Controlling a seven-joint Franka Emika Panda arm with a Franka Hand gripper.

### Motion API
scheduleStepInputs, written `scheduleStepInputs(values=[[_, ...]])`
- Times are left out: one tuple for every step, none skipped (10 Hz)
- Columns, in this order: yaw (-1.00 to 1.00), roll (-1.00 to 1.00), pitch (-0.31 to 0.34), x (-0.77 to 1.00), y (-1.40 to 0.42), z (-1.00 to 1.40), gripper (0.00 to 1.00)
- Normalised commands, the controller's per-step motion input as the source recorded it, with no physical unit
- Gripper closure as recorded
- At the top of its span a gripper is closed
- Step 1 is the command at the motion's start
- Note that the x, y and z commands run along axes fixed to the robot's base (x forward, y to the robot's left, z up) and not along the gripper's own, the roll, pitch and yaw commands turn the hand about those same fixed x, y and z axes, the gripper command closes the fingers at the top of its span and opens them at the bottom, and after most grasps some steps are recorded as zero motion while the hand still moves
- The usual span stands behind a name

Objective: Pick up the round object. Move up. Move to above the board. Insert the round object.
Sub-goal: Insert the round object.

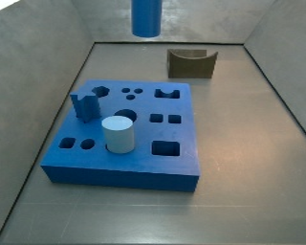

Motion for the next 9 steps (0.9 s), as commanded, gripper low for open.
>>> scheduleStepInputs(values=[[0.0, 0.0, -0.014, 0.0, 0.0, 0.0, 1.0], [0.0, -0.01, 0.0, 0.02, 0.0, 0.0, 1.0], [0.0, 0.0, -0.004, 0.0, 0.0, 0.0, 1.0], [0.16, 0.09, -0.133, -0.24, -0.21, -0.32, 1.0], [0.06, 0.14, -0.21, -0.4, -0.33, -0.72, 1.0], [0.01, 0.11, -0.213, -0.47, -0.35, -0.81, 1.0], [0.0, 0.06, -0.233, -0.47, -0.23, -0.81, 1.0], [-0.03, 0.0, -0.106, 0.0, 0.0, -0.7, 1.0], [-0.03, 0.0, -0.024, 0.06, 0.15, -0.47, 1.0]])
